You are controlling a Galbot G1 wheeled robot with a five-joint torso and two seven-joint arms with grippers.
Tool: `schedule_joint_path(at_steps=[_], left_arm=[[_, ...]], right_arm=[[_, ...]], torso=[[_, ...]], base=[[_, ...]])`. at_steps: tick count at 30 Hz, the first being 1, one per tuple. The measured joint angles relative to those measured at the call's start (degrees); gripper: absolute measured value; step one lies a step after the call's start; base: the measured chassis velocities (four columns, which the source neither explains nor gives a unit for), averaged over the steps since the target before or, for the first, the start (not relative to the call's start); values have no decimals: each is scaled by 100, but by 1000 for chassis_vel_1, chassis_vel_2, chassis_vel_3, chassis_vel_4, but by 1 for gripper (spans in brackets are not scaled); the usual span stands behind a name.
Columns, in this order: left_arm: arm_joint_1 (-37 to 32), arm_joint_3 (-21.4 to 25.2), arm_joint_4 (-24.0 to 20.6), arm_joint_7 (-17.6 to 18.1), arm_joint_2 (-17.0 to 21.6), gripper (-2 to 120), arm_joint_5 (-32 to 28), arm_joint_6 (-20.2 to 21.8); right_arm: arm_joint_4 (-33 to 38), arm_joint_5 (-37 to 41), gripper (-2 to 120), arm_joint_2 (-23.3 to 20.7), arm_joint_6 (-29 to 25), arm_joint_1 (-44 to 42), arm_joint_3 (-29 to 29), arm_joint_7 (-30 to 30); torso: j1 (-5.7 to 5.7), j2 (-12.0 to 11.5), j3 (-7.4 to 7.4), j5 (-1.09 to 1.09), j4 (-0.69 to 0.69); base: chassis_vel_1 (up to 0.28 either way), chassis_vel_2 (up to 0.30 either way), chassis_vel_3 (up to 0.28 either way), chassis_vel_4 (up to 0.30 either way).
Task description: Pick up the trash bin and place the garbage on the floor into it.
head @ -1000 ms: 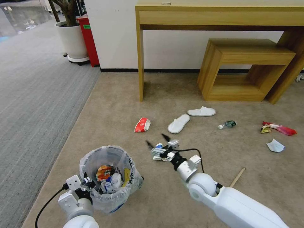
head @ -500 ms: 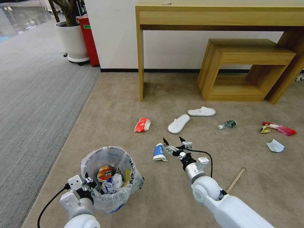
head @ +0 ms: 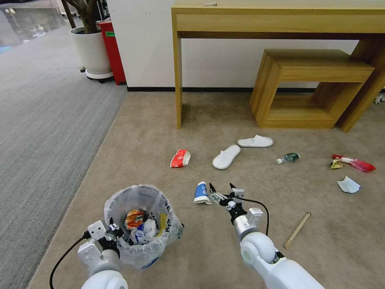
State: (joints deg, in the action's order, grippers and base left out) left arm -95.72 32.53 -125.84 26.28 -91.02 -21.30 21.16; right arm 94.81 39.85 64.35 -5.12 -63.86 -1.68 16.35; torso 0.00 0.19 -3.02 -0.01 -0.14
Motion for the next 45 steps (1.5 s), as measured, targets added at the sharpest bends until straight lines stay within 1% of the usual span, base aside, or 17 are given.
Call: schedule_joint_path(at_steps=[3, 4, 5, 8, 9, 13, 14, 21, 22, 24, 25, 29, 32, 33, 39, 41, 45], left_arm=[[-38, 3, -46, 0, 22, 0, -9, 3], [-72, 17, -77, 1, 35, 0, -12, 1], [-72, 17, -77, 1, 35, 0, -12, 1], [-123, 38, -101, 2, 51, 0, -16, -16], [-123, 38, -101, 2, 51, 0, -16, -16], [-167, 74, -138, 3, 77, 0, -43, -28], [-167, 74, -138, 3, 77, 0, -43, -28], [-195, 118, -145, 6, 67, 0, -48, -46], [-195, 118, -145, 6, 67, 0, -48, -46], [-194, 136, -139, 8, 58, 0, -49, -48], [-194, 136, -139, 8, 58, 0, -49, -48], [-195, 154, -122, 11, 55, 0, -52, -58], [-195, 155, -116, 12, 39, 0, -52, -66], [-195, 155, -116, 12, 39, 0, -52, -66], [-226, 158, -123, 16, 37, 0, -43, -67], [-256, 158, -156, 16, 36, 0, -39, -70], [-287, 169, -211, 16, 50, 0, -41, -72]], right_arm=[[-55, -1, 100, 99, 137, 28, -15, 90], [-144, -13, 100, 231, 283, 61, -40, 226], [-144, -13, 100, 231, 283, 61, -40, 226], [-408, -71, 100, 480, 453, 171, -96, 405], [-408, -71, 100, 480, 453, 171, -96, 405], [-887, -80, 100, 739, 592, 443, -206, 549], [-887, -80, 100, 739, 592, 443, -206, 549], [-1778, -94, 100, 1189, 787, 903, -322, 682], [-1778, -94, 100, 1189, 787, 903, -322, 682], [-2161, -136, 100, 1343, 796, 1080, -338, 696], [-2161, -136, 100, 1343, 796, 1080, -338, 696], [-2561, -161, 100, 1457, 782, 1273, -337, 679], [-2987, -231, 100, 1566, 702, 1462, -333, 633], [-2987, -231, 100, 1566, 702, 1462, -333, 633], [-3604, -373, 100, 1771, 538, 1760, -317, 554], [-3875, -460, 96, 1881, 448, 1901, -304, 510], [-4137, -563, 93, 2021, 403, 2044, -321, 470]], torso=[[0, 0, 0, 0, 0], [0, 0, 0, 0, 0], [0, 0, 0, 0, 0], [0, 0, 0, 0, 1], [0, 0, 0, 0, 1], [0, 0, 0, 0, 0], [0, 0, 0, 0, 0], [0, 0, 0, 0, 1], [0, 0, 0, 0, 1], [0, 0, 0, 1, 1], [0, 0, 0, 1, 1], [0, 0, 0, 1, 1], [0, 0, 0, 0, 1], [0, 0, 0, 0, 1], [0, 0, -1, 0, 0], [0, 0, -1, 0, 1], [0, 0, -1, 0, 0]], base=[[0, 0, 0, 0], [0, 0, 0, 0], [0, 0, 0, 0], [0, 0, 0, 0], [0, 0, 0, 0], [0, 0, 0, 0], [0, 0, 0, 0], [0, 0, 0, 0], [0, 0, 0, 0], [0, 0, 0, 0], [0, 0, 0, 0], [0, 0, 0, 0], [0, 0, 0, 0], [0, 0, 0, 0], [0, 0, 0, 0], [0, 0, 0, 0], [0, 0, 0, 0]])
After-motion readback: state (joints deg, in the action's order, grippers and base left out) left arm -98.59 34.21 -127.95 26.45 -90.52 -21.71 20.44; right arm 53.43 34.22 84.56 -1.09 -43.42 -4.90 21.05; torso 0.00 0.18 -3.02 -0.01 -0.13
